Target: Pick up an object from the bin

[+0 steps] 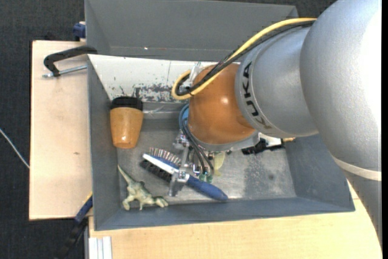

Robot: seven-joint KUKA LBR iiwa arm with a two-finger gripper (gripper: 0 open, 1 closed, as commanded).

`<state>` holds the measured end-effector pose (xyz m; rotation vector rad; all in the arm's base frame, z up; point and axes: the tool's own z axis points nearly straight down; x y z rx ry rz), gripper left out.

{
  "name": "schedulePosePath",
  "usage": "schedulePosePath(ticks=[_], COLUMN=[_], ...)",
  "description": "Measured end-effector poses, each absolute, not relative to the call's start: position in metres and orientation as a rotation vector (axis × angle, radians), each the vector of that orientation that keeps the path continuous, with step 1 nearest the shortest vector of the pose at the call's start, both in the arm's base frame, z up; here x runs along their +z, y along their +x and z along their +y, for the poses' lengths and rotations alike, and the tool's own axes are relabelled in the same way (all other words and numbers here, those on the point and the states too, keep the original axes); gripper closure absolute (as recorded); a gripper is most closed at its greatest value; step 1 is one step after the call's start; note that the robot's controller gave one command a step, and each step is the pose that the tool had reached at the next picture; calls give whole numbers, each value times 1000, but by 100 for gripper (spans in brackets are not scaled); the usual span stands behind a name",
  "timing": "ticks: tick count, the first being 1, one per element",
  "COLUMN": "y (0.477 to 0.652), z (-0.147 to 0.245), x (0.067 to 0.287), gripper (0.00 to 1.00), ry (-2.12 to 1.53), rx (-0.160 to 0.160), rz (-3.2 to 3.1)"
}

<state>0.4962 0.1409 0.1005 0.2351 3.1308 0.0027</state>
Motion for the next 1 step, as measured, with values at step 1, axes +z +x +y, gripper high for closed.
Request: schedulePosePath(ticks=[1], y=[494], z=[147], x=[71], gripper=[0], ry=[283], rx=[4], rz=[3123])
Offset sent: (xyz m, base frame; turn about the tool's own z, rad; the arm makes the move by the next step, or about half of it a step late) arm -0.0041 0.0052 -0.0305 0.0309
